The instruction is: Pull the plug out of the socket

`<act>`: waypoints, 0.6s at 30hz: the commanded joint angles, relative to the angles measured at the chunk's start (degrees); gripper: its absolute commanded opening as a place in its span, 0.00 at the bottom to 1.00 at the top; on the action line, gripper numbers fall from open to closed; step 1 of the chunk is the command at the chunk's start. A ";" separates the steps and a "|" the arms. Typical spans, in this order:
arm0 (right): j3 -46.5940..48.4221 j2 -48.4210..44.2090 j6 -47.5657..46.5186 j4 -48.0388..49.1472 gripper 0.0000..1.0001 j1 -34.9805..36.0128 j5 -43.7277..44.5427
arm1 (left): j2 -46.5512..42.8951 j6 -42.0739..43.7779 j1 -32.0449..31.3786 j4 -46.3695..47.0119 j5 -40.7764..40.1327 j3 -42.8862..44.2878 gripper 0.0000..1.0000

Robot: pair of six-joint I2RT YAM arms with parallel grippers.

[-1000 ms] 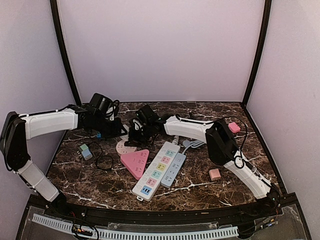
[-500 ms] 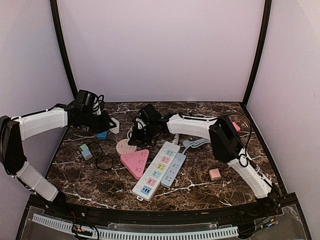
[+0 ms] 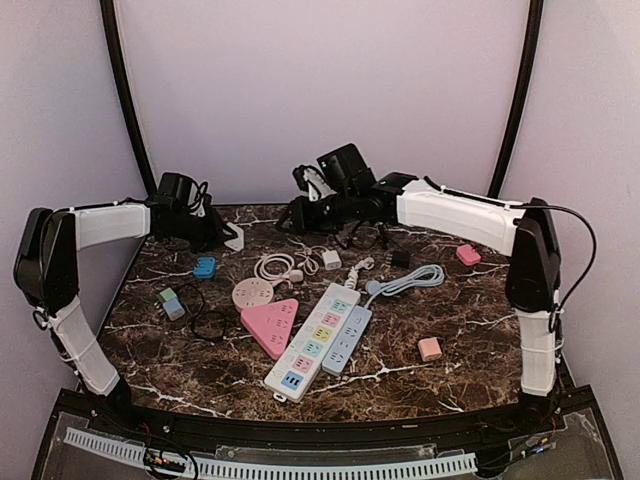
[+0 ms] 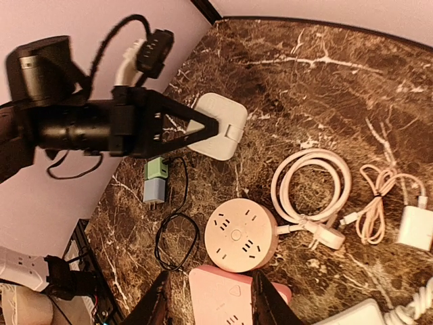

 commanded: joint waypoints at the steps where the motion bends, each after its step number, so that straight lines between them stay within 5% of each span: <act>1: -9.84 -8.56 -3.35 3.63 0.39 -3.03 5.34 | 7.38 -1.78 1.06 3.75 5.55 7.90 0.04; 10: -29.52 -26.26 -4.24 6.39 0.54 -8.17 9.07 | 24.89 0.00 1.37 -2.99 6.61 25.00 0.07; 18: -37.57 -33.62 -4.47 6.92 0.56 -10.42 9.89 | 32.61 0.31 1.93 -5.79 7.44 32.84 0.10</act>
